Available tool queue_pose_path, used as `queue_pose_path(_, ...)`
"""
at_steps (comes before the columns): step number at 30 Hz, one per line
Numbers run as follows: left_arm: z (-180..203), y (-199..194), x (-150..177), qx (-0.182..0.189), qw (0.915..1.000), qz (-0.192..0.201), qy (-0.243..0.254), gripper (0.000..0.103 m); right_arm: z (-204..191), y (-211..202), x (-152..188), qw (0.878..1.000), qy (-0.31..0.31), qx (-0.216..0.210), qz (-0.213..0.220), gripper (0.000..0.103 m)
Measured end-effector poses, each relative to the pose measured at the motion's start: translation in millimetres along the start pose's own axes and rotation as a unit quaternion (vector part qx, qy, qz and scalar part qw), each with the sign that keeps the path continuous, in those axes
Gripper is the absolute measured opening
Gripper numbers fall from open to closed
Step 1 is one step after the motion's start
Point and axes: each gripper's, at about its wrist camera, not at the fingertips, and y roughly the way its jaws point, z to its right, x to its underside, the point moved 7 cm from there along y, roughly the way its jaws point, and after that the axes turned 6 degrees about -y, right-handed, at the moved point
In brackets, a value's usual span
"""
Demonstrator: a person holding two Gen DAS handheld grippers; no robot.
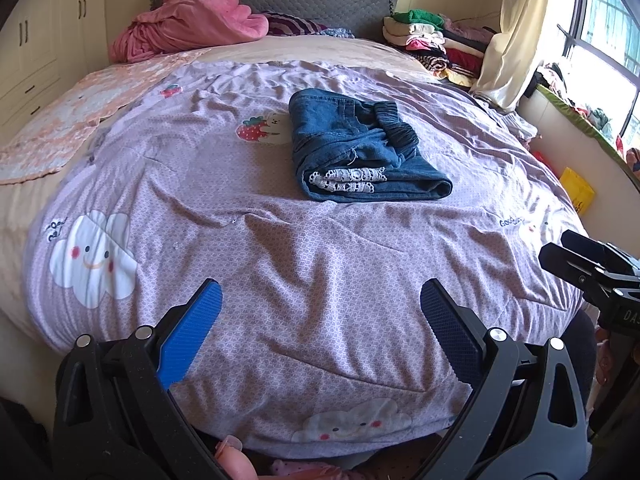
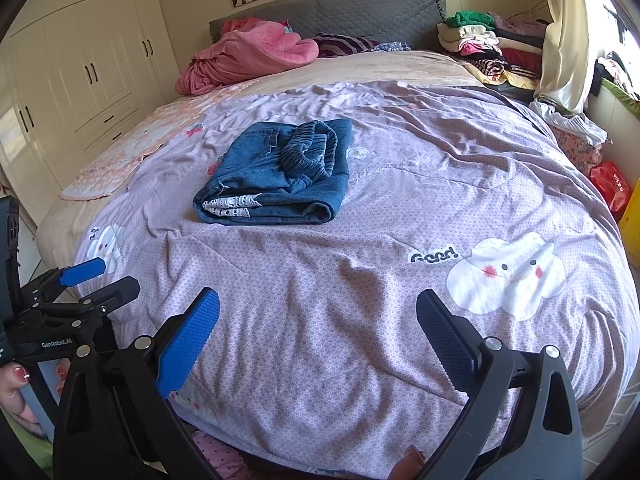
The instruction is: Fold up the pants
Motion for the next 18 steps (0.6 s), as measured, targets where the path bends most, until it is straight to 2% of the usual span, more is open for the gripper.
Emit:
queue_pose_path(13,5.2,8.4,1.2,0.019,0.9995,-0.018,0.019,0.093,9.2,14.7,4.2,1.000,0.013,-0.015,-0.005,0.098)
queue_pose_path(15,1.1,9.0,-6.0,0.022,0.9996,-0.007,0.015,0.093,19.2,20.4,5.1,1.000,0.018,-0.011,-0.008,0.098)
queue_pose_path(18,-20.1,17.8,-31.7,0.023,0.9996,-0.001,-0.016,0.093,58.4,28.9,-0.6,0.999,0.038,0.012,-0.011,0.098)
